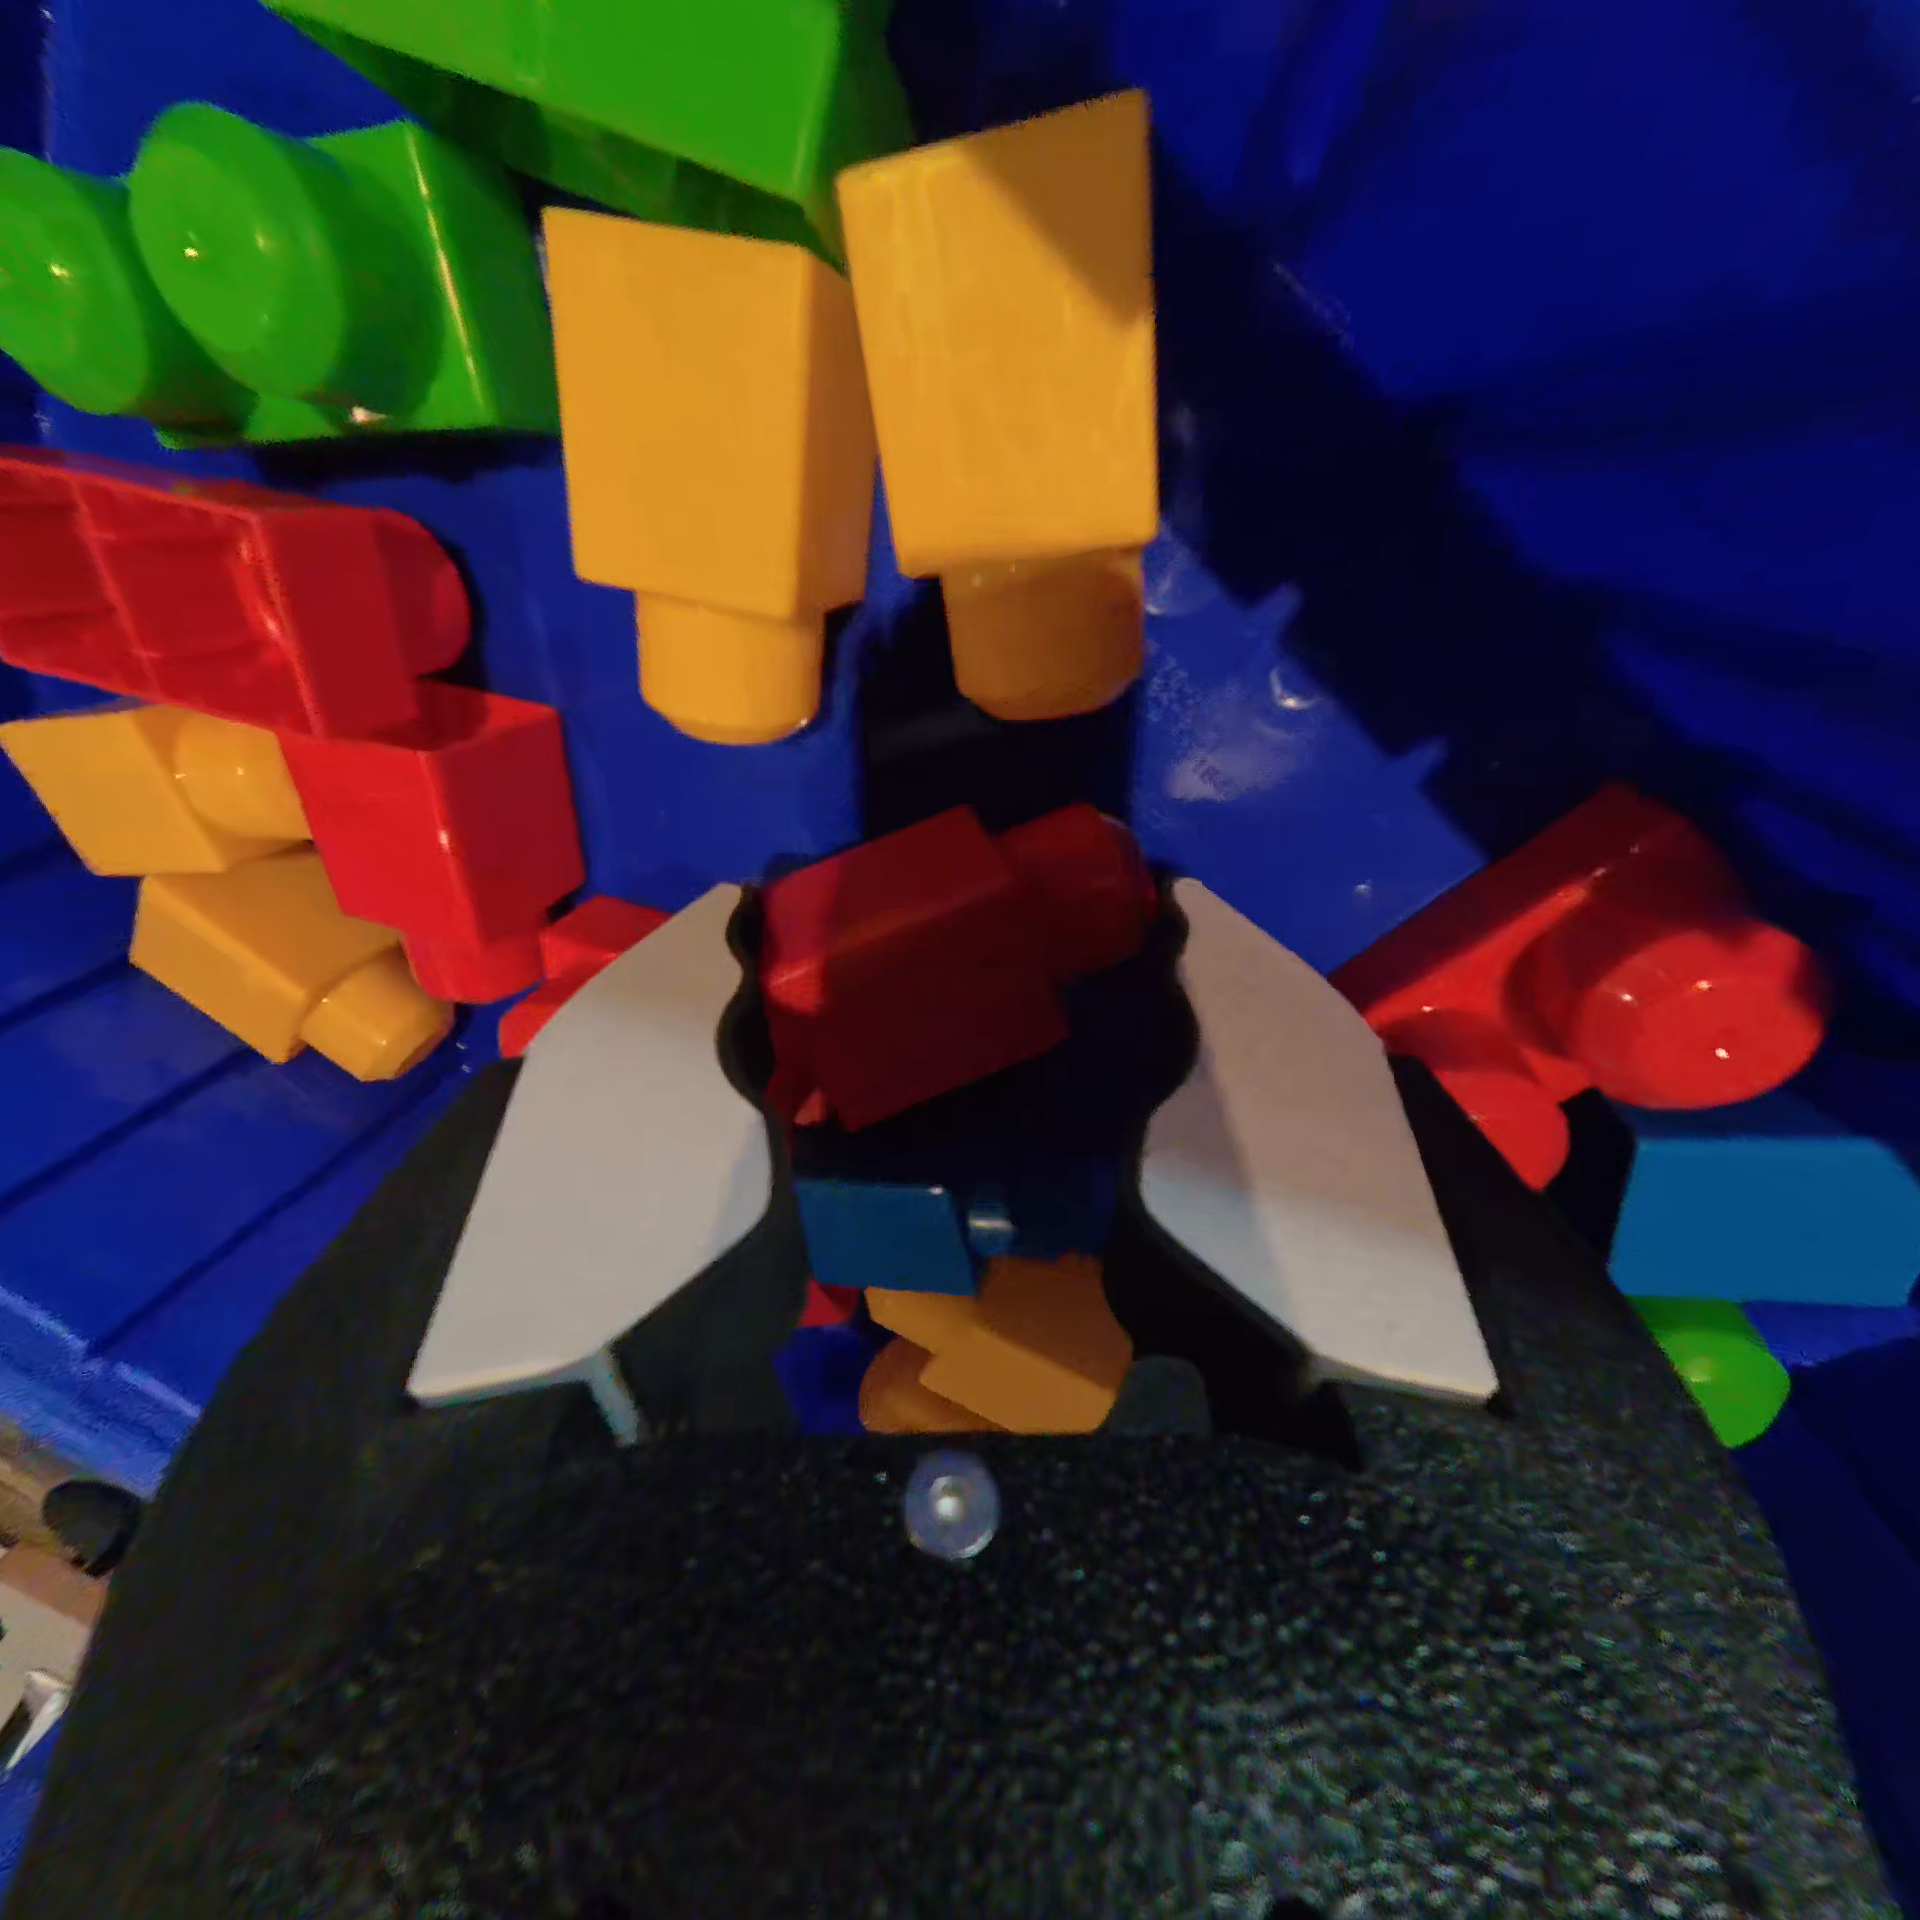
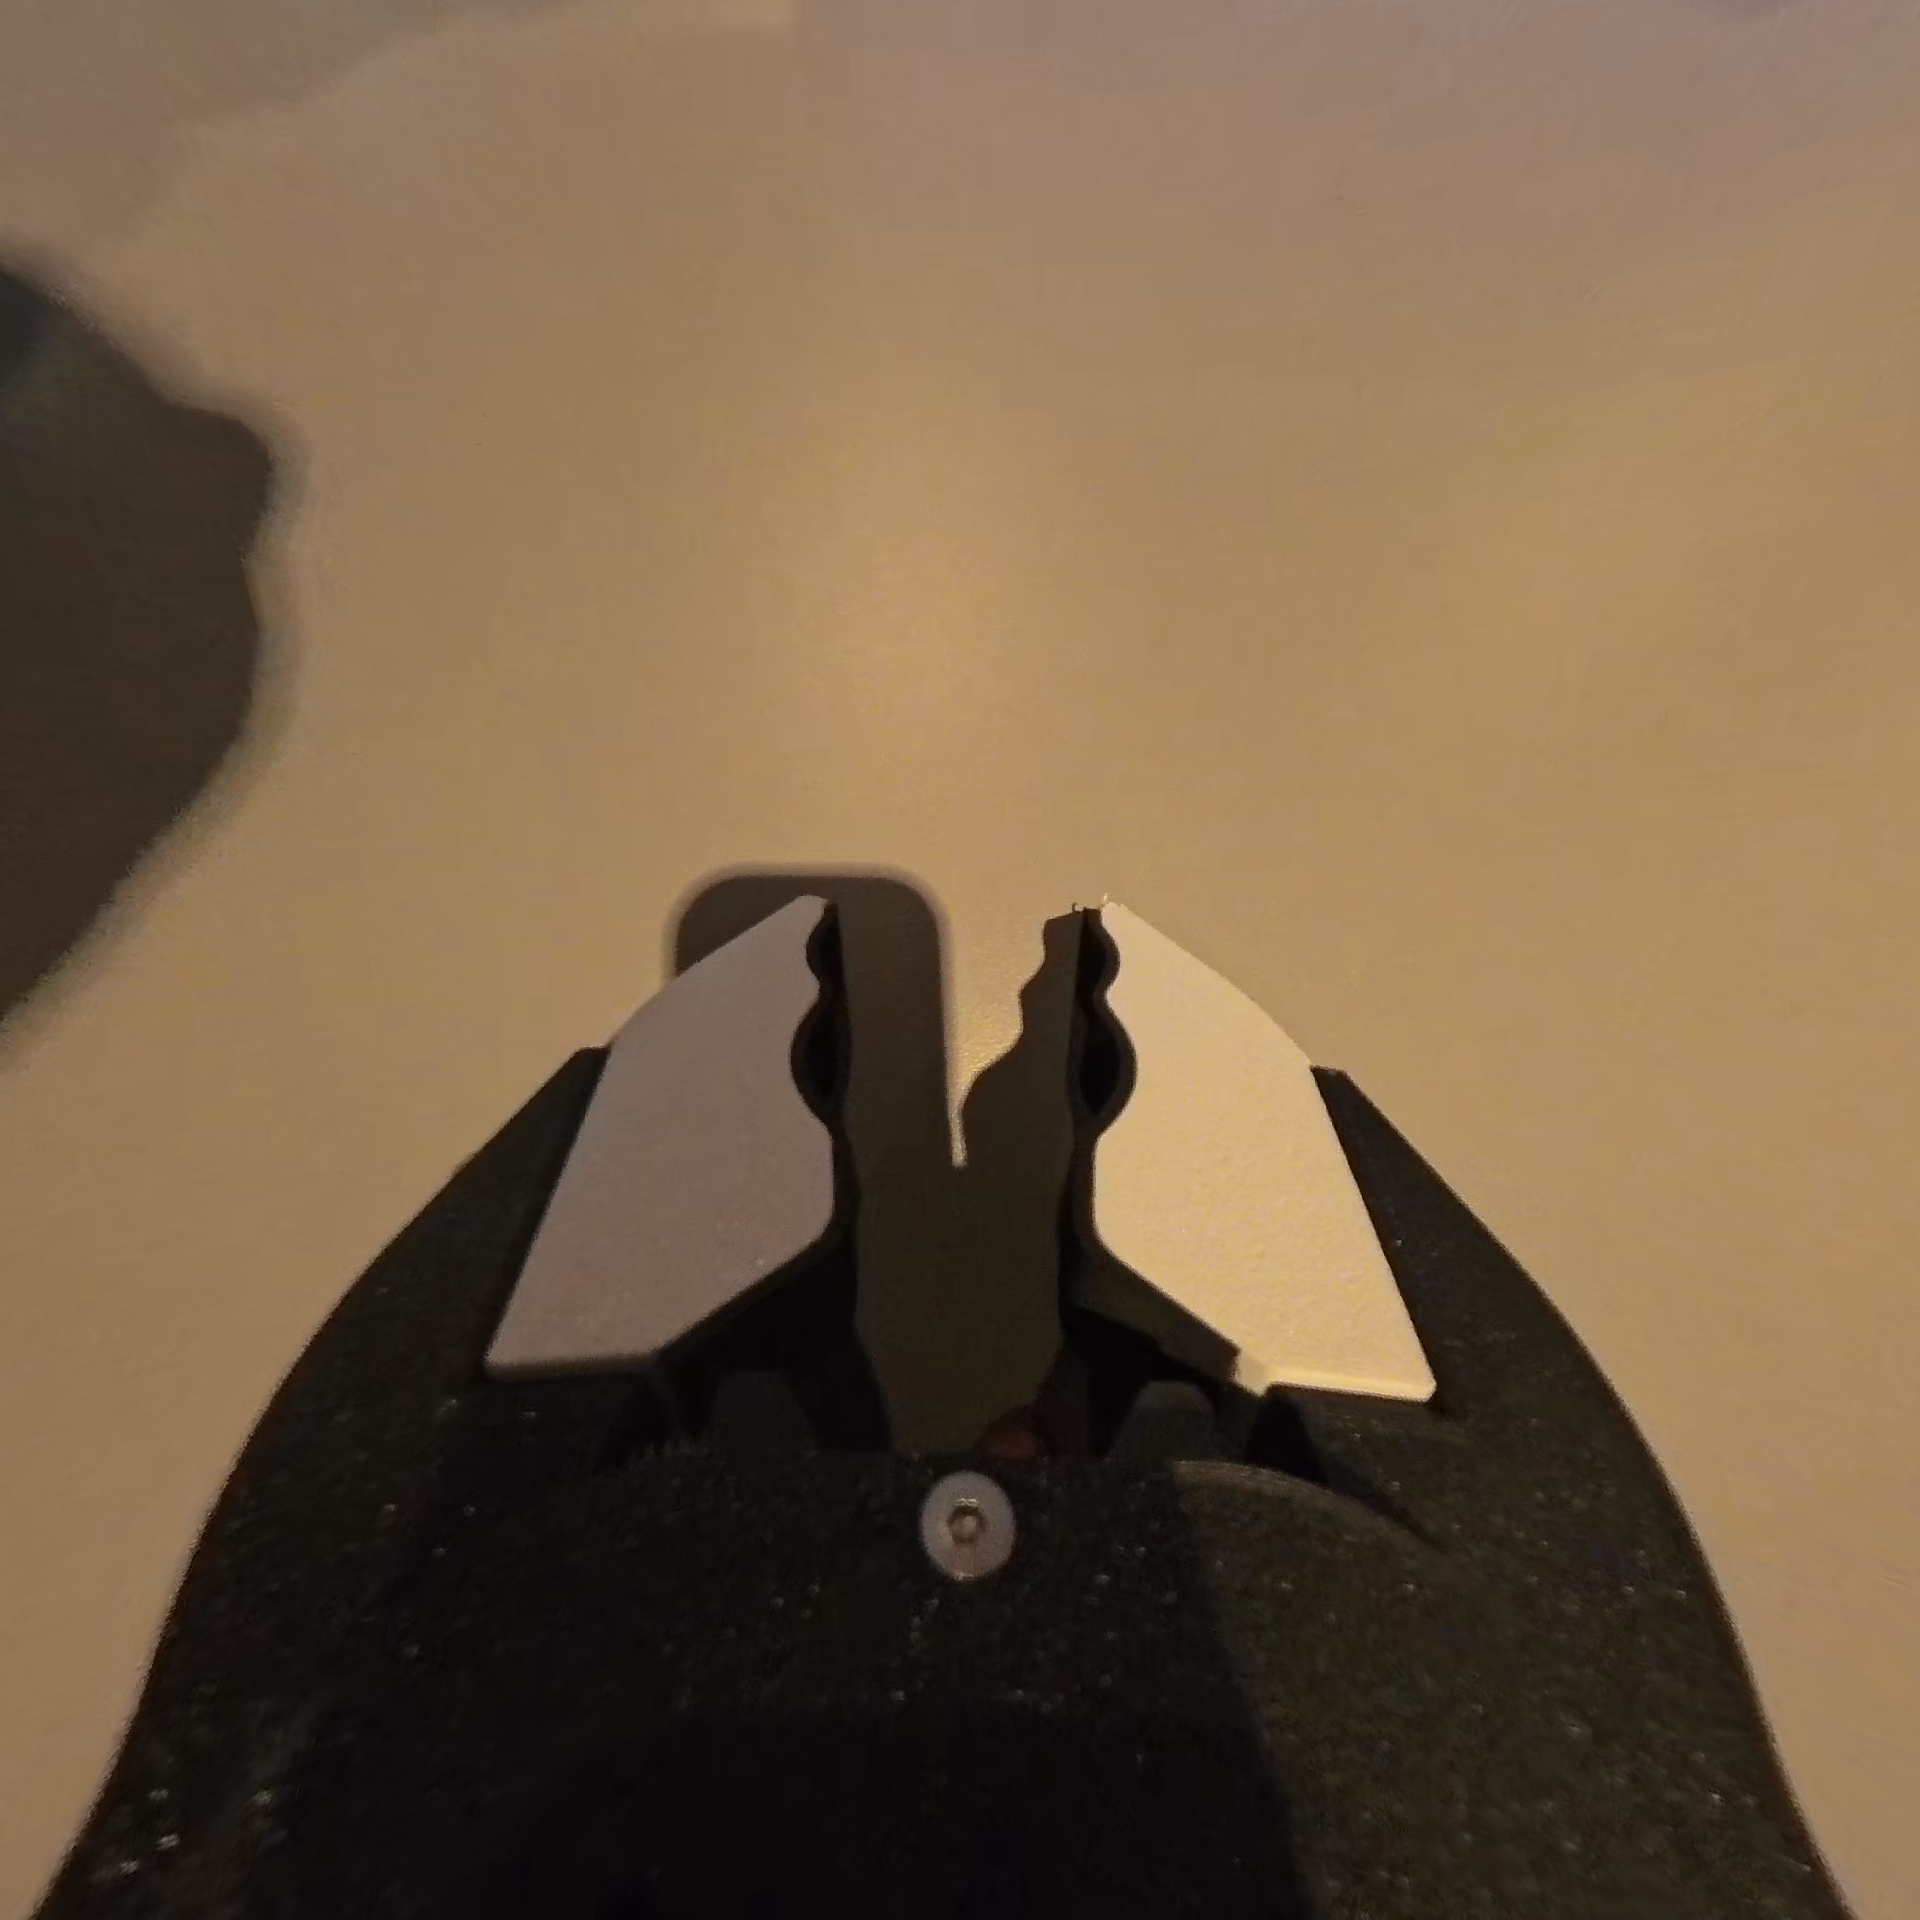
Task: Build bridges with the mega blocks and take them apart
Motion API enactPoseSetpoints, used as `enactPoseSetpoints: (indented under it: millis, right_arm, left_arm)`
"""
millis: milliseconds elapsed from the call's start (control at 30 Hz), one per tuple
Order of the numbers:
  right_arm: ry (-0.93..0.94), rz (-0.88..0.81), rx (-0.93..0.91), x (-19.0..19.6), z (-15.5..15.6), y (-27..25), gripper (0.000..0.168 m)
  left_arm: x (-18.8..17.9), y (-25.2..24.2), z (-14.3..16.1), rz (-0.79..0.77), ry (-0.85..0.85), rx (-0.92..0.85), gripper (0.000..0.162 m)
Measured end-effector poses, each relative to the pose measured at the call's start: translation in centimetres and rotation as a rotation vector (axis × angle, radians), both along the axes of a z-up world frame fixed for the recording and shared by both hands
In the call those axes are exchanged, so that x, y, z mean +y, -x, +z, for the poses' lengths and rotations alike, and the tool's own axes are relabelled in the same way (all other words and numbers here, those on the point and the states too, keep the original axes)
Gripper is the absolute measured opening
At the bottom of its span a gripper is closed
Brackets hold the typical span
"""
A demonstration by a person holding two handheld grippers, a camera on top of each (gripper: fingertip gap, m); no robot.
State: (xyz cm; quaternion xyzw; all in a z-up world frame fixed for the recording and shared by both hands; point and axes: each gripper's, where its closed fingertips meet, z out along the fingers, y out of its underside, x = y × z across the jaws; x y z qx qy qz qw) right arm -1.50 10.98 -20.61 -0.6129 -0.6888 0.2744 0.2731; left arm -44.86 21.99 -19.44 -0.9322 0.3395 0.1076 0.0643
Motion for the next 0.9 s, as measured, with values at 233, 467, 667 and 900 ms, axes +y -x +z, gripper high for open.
enactPoseSetpoints:
  millis: [233, 467, 667, 900]
  right_arm:
    - [-0.092, -0.039, 0.088, 0.7, 1.1, 0.3, 0.046]
    - [-0.559, -0.094, 0.482, 4.0, 8.0, -0.1, 0.057]
    - [-0.551, -0.053, 0.69, 2.7, 11.9, -1.3, 0.065]
    - [-0.574, 0.082, 0.678, 0.1, 11.3, -1.0, 0.055]
  left_arm:
    - [0.8, -6.1, 10.8, 0.074, -0.48, -0.19, 0.07]
    - [-5.4, -31.4, 18.7, -0.114, -0.599, -1.159, 0.07]
    - [-9.3, -44.3, 13.7, -0.111, -0.224, -1.693, 0.07]
    - [-10.8, -47.8, 10.2, -0.122, -0.059, -1.701, 0.07]
